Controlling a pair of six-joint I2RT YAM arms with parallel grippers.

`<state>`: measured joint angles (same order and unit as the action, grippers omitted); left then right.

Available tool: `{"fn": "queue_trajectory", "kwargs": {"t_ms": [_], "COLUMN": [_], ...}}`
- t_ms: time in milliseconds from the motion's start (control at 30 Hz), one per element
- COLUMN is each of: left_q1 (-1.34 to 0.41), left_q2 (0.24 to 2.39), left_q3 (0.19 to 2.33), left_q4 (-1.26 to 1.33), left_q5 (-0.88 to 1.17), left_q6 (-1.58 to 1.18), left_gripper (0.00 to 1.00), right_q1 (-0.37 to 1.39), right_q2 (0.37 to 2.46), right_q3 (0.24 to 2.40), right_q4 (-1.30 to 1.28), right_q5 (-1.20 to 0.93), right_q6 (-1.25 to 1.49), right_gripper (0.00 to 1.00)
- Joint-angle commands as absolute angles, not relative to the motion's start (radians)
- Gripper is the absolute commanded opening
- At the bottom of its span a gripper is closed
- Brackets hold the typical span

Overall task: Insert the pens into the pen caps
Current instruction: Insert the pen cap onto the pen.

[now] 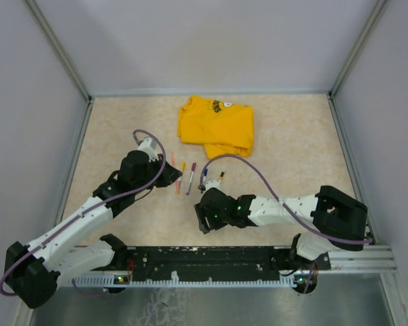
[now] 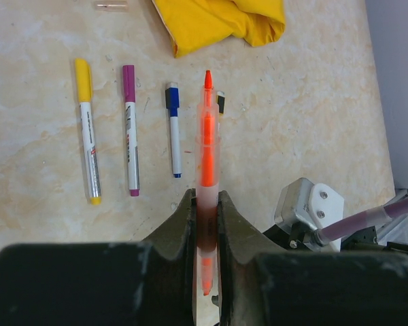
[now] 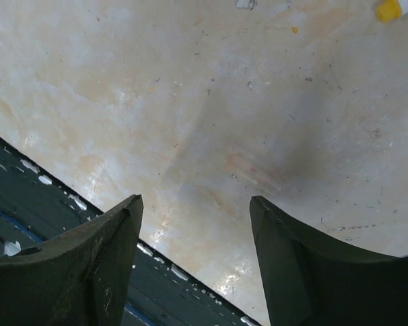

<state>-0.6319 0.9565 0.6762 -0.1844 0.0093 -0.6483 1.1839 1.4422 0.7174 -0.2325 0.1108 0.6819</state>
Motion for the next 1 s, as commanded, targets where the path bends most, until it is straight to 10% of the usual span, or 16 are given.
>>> {"fn": "queue_trajectory", "kwargs": {"t_ms": [0, 967], "left_q1": [-0.625, -0.625], "left_q2": [0.951, 0.98], "left_q3": [0.699, 0.722], "left_q4": [-0.172, -0.165], "left_q5": [0.006, 0.022], "left_q6": [-0.632, -0.627], "left_gripper": [0.0, 0.0], "right_q1": [1.186, 1.147], "right_q2": [1.457, 1.605], "right_q3": [0.77, 0.891], "right_q4": [-0.237, -0.326], "right_q5": [0.163, 0.263], "right_q6": [0.706, 0.618], "right_gripper": [0.65, 0.58]}}
